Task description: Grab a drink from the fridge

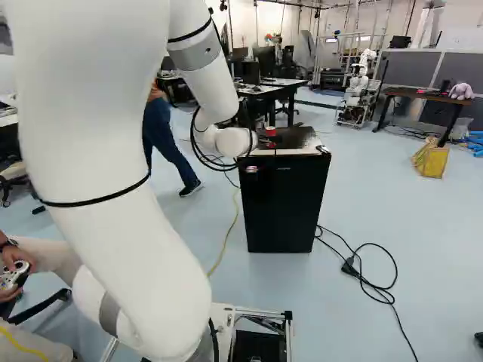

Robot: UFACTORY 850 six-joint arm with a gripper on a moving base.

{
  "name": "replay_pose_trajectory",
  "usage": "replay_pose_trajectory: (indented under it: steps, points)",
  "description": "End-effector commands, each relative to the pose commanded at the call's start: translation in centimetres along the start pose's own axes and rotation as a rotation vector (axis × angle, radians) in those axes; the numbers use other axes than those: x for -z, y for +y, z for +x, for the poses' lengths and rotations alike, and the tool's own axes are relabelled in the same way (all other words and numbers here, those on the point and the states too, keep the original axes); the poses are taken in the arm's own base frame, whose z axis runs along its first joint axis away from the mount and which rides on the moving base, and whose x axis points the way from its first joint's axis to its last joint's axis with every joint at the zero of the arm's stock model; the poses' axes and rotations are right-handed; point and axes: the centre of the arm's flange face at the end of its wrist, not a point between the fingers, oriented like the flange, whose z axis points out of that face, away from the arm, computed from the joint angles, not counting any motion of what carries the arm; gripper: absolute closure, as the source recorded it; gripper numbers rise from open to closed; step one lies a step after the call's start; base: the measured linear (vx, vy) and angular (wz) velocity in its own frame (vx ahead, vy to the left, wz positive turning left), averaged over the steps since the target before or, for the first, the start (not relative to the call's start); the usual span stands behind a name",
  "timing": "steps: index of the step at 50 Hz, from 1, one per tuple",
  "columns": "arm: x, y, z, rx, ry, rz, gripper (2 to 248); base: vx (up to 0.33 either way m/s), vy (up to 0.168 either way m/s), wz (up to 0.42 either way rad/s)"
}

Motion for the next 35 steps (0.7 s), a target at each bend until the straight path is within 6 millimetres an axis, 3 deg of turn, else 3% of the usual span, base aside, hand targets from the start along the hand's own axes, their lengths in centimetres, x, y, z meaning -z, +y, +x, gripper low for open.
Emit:
replay_pose_trajectory:
  steps: [35]
  points:
    - [-5.9, -1.1, 1.6, -0.13, 0.019, -0.077, 3, 0.0, 0.0, 0.0]
